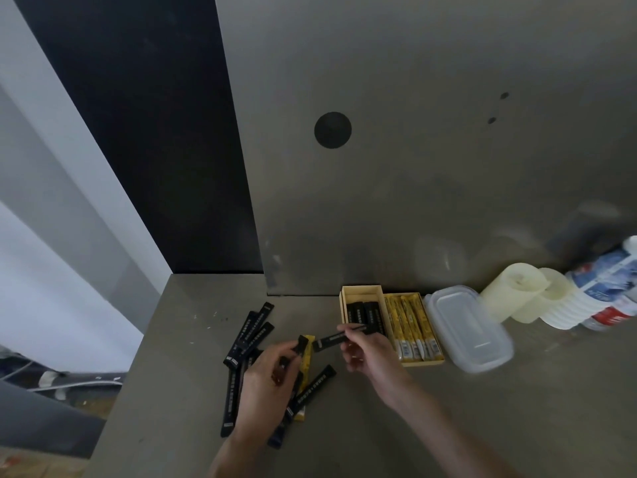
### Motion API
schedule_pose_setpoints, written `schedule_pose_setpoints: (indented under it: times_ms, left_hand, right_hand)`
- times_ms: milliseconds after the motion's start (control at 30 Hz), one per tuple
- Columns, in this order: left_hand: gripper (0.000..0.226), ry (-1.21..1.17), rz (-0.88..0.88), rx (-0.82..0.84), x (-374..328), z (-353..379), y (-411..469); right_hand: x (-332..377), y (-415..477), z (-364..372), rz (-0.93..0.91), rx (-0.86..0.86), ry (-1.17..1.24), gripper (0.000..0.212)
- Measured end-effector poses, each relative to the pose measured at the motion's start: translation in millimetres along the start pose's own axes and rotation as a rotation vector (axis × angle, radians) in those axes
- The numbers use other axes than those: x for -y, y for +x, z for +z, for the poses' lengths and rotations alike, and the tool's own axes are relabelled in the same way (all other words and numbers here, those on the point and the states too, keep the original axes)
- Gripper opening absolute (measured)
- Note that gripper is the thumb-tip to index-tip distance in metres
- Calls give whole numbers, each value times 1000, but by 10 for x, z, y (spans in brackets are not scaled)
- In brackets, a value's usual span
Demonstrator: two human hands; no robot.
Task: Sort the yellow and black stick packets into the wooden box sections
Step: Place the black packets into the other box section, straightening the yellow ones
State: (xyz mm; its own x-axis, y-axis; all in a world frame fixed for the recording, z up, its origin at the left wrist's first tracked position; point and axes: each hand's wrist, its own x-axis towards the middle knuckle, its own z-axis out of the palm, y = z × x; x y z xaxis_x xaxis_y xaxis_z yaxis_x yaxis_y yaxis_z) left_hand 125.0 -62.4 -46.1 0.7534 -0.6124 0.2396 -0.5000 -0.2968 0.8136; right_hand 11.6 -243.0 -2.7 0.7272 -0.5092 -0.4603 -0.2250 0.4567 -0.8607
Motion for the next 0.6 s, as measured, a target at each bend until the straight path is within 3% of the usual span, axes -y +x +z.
schedule_pose_setpoints:
  times_ms: [167, 433, 600]
  left_hand:
    - [21, 50, -289, 89, 283, 23, -53]
    - [13, 59, -298, 97, 331, 56, -24]
    - [25, 114, -247, 131, 320, 95, 13]
  right_hand:
    - [67, 36, -240, -70, -44, -53, 46]
    - [-42, 162, -474, -100, -124, -148, 30]
    - [-75, 217, -499, -118, -154, -219, 27]
